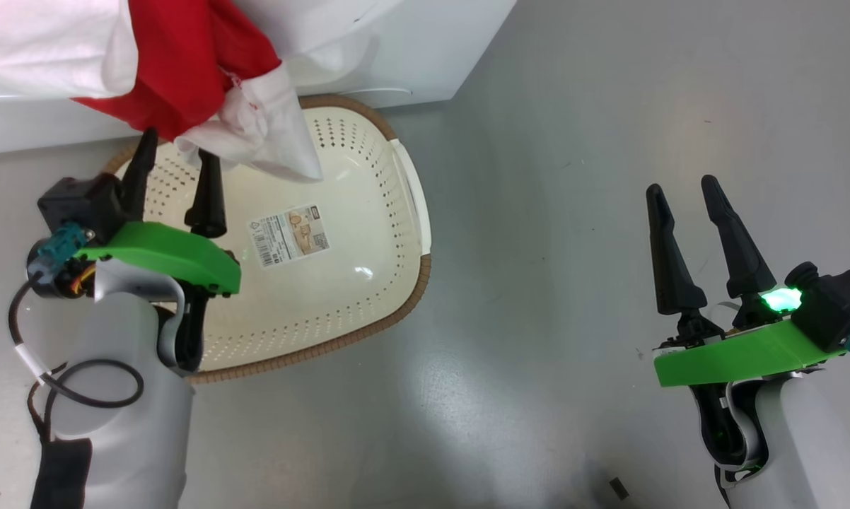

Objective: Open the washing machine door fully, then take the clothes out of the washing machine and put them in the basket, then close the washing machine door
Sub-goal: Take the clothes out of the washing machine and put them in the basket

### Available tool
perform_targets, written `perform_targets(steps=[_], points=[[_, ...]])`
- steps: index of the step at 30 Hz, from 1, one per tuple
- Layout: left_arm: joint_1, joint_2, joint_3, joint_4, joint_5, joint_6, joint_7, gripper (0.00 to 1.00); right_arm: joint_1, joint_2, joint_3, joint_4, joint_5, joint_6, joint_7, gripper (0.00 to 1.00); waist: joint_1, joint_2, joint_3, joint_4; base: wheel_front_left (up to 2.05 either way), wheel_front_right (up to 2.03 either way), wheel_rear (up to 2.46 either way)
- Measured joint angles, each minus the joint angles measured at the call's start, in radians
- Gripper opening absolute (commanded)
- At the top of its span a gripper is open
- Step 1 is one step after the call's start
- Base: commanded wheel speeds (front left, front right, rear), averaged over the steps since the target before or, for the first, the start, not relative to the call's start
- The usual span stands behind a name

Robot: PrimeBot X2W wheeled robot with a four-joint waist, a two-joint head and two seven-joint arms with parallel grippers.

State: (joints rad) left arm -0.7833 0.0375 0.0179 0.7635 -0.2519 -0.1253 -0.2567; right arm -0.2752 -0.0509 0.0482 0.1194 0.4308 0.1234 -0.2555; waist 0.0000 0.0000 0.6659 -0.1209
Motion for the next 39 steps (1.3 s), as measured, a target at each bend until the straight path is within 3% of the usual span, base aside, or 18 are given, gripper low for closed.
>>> perform_targets(steps=[18, 39], points=[[0.097, -0.007, -0.023, -0.199, -0.025, 0.0, 0.0, 1.0, 0.0, 0.0, -0.01, -0.002, -0.004, 0.0, 0.0, 1.0, 0.0, 0.0, -0.014, 0.045, 0.0, 0.0, 0.0], [0.302, -0.011, 0.015, -0.457, 0.021, 0.013, 0.0, 1.0, 0.002, -0.008, -0.015, -0.002, -0.01, 0.0, 0.0, 1.0, 0.0, 0.0, -0.043, 0.07, 0.0, 0.0, 0.0]])
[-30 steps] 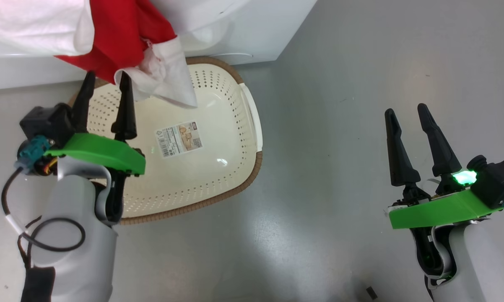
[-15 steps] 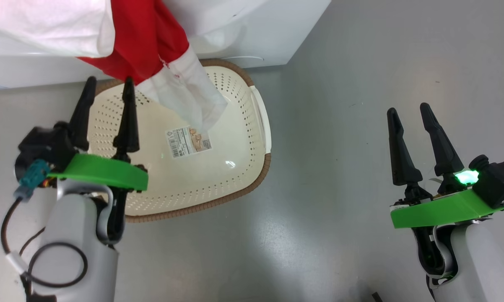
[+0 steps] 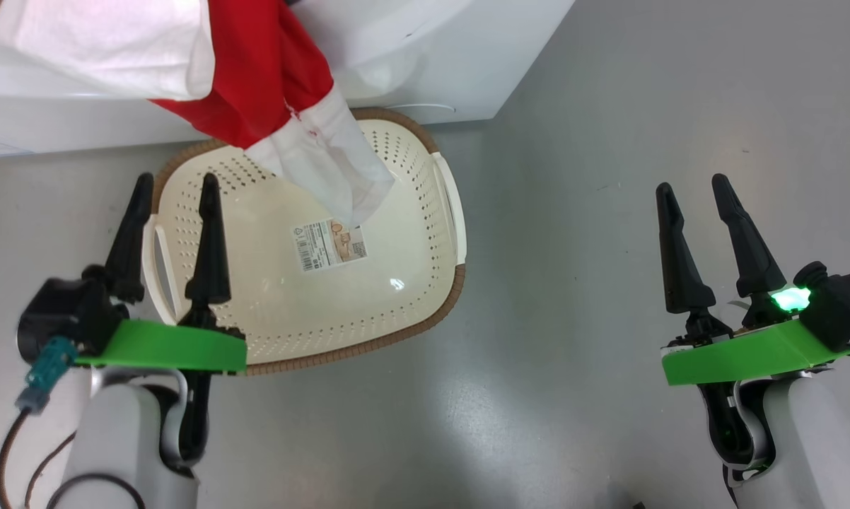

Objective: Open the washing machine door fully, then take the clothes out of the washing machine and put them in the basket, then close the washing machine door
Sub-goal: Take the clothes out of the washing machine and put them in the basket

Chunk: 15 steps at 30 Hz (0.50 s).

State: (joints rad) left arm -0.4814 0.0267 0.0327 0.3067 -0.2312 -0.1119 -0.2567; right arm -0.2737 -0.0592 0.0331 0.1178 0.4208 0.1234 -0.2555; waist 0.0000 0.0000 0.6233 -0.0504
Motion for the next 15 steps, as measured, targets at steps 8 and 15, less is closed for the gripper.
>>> perform_targets(steps=[8, 15], points=[[0.105, 0.001, -0.013, -0.105, 0.028, 0.034, 0.0, 1.0, 0.002, -0.002, 0.003, 0.001, 0.0, 0.0, 0.0, 1.0, 0.0, 0.0, -0.014, 0.0, 0.0, 0.0, 0.0], [0.155, 0.002, -0.037, -0.153, 0.024, 0.067, 0.0, 1.0, 0.004, -0.003, 0.006, 0.002, 0.0, 0.0, 0.0, 1.0, 0.0, 0.0, -0.026, 0.0, 0.0, 0.0, 0.0]])
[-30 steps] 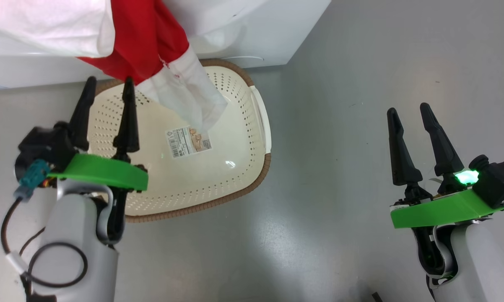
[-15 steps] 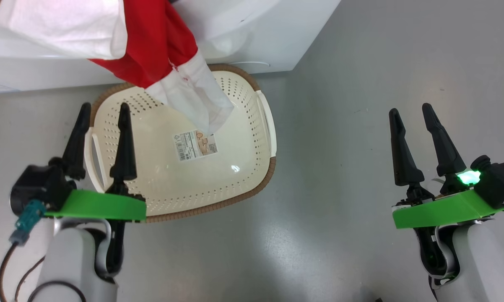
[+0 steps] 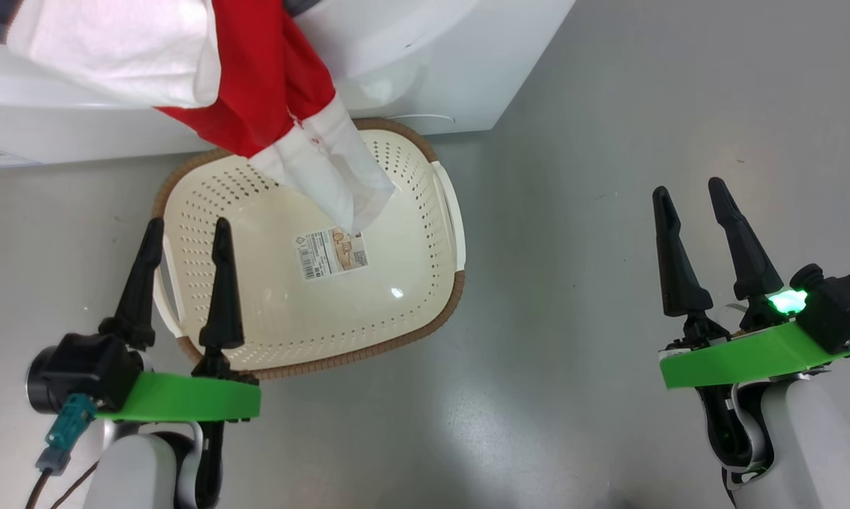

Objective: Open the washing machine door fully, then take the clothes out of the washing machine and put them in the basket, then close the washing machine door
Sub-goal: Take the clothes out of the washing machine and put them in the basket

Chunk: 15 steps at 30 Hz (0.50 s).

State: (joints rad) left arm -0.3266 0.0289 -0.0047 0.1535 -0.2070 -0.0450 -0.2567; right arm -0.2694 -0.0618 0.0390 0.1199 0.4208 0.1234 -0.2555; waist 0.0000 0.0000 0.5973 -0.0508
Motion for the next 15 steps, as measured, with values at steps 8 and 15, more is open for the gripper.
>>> perform_targets(steps=[8, 15], points=[[-0.001, 0.001, -0.009, -0.027, -0.013, 0.01, 0.0, 1.0, 0.003, -0.002, 0.002, 0.0, 0.0, 0.0, 0.0, 1.0, 0.0, 0.0, -0.005, 0.006, 0.0, 0.0, 0.0], [-0.07, 0.002, -0.001, -0.051, -0.014, -0.006, 0.0, 1.0, 0.005, -0.002, 0.001, -0.001, 0.0, 0.0, 0.0, 1.0, 0.0, 0.0, 0.006, 0.013, 0.0, 0.0, 0.0]])
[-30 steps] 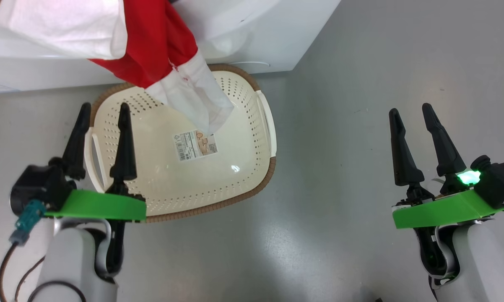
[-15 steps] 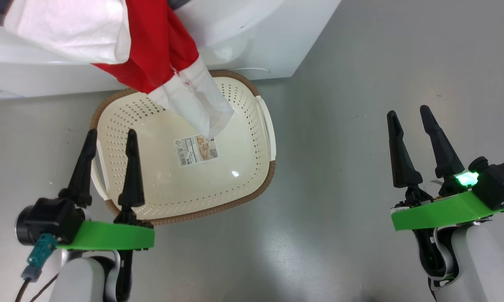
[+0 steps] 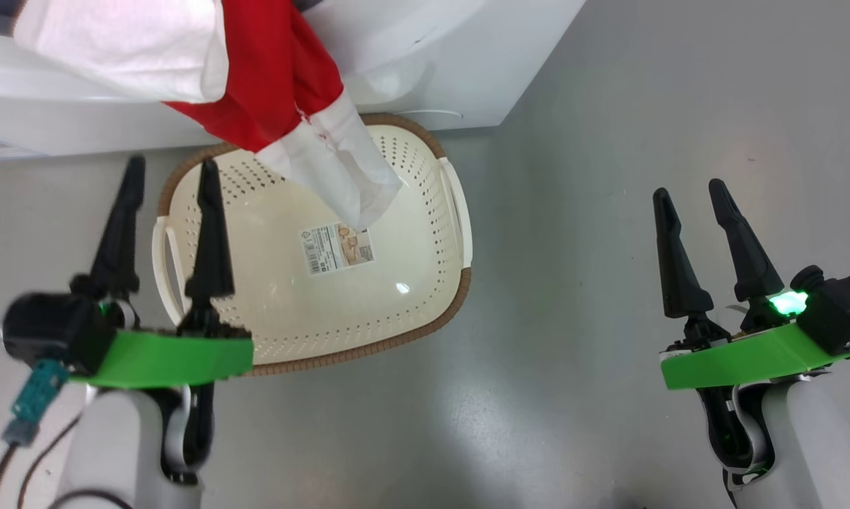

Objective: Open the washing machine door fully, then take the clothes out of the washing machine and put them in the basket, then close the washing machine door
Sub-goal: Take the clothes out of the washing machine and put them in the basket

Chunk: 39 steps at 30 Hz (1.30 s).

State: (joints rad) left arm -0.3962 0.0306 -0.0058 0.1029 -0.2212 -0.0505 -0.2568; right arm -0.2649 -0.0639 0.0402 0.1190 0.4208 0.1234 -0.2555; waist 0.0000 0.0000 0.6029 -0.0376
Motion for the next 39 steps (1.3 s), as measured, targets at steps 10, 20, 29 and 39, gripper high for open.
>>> perform_targets(steps=[10, 20, 29, 39], points=[[-0.249, -0.003, 0.011, 0.09, 0.032, -0.031, 0.0, 1.0, -0.006, 0.0, -0.002, -0.006, 0.0, 0.0, 0.0, 1.0, 0.0, 0.0, 0.044, 0.001, 0.0, 0.0, 0.0], [-0.513, -0.009, 0.027, 0.381, 0.045, -0.031, 0.0, 1.0, -0.029, 0.002, 0.002, -0.008, 0.0, 0.0, 0.0, 1.0, 0.0, 0.0, 0.086, -0.024, 0.0, 0.0, 0.0], [-0.669, -0.01, 0.029, 0.568, 0.08, -0.047, 0.0, 1.0, -0.033, 0.005, 0.004, -0.009, 0.001, 0.0, 0.0, 1.0, 0.0, 0.0, 0.109, -0.046, 0.0, 0.0, 0.0], [-0.781, -0.008, 0.029, 0.713, 0.093, -0.057, 0.0, 1.0, -0.057, 0.007, 0.008, -0.006, 0.002, 0.0, 0.0, 1.0, 0.0, 0.0, 0.117, -0.064, 0.0, 0.0, 0.0]])
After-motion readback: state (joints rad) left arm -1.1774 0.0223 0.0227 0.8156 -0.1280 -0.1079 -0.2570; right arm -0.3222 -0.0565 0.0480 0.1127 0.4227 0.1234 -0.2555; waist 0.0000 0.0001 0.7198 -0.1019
